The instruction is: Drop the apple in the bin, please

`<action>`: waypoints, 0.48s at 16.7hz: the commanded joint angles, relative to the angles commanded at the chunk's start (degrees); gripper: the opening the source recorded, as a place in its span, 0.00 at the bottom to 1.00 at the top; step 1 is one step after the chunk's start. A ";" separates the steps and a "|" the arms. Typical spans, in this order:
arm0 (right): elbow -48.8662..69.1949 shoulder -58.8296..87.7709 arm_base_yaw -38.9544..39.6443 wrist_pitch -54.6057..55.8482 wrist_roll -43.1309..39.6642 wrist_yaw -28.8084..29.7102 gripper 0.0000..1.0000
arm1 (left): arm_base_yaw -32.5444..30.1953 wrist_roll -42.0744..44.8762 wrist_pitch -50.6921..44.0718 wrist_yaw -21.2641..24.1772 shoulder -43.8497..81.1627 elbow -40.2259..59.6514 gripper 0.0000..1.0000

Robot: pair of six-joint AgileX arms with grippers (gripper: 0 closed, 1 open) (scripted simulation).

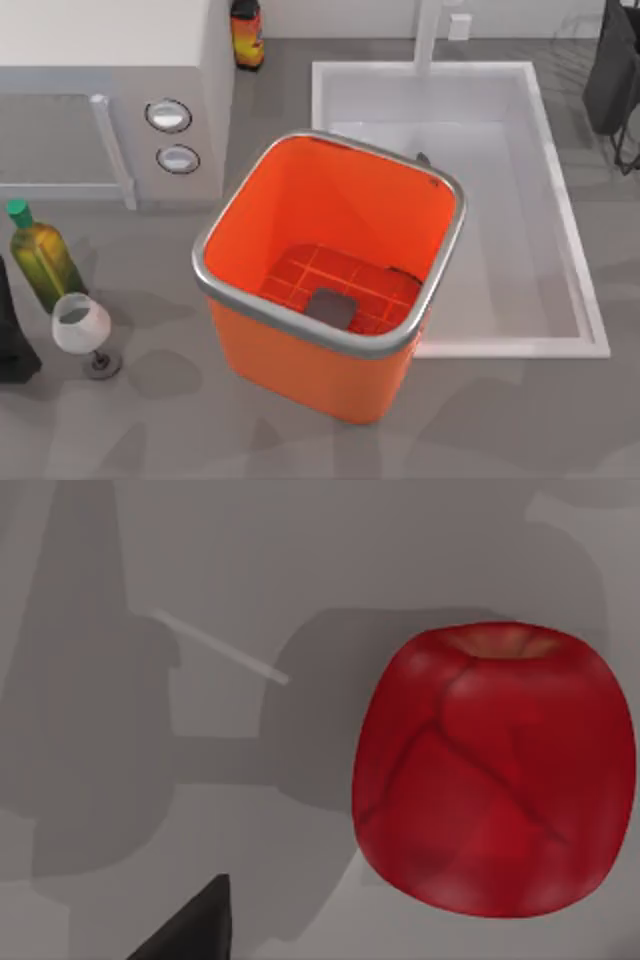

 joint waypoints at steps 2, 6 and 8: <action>0.05 0.06 -0.01 -0.04 -0.02 0.00 1.00 | 0.00 0.00 0.00 0.00 0.00 0.00 1.00; -1.01 -0.02 -0.02 0.98 -0.10 0.02 1.00 | 0.00 0.00 0.00 0.00 0.00 0.00 1.00; -3.42 0.49 -0.52 3.73 -0.48 -0.06 1.00 | 0.00 0.00 0.00 0.00 0.00 0.00 1.00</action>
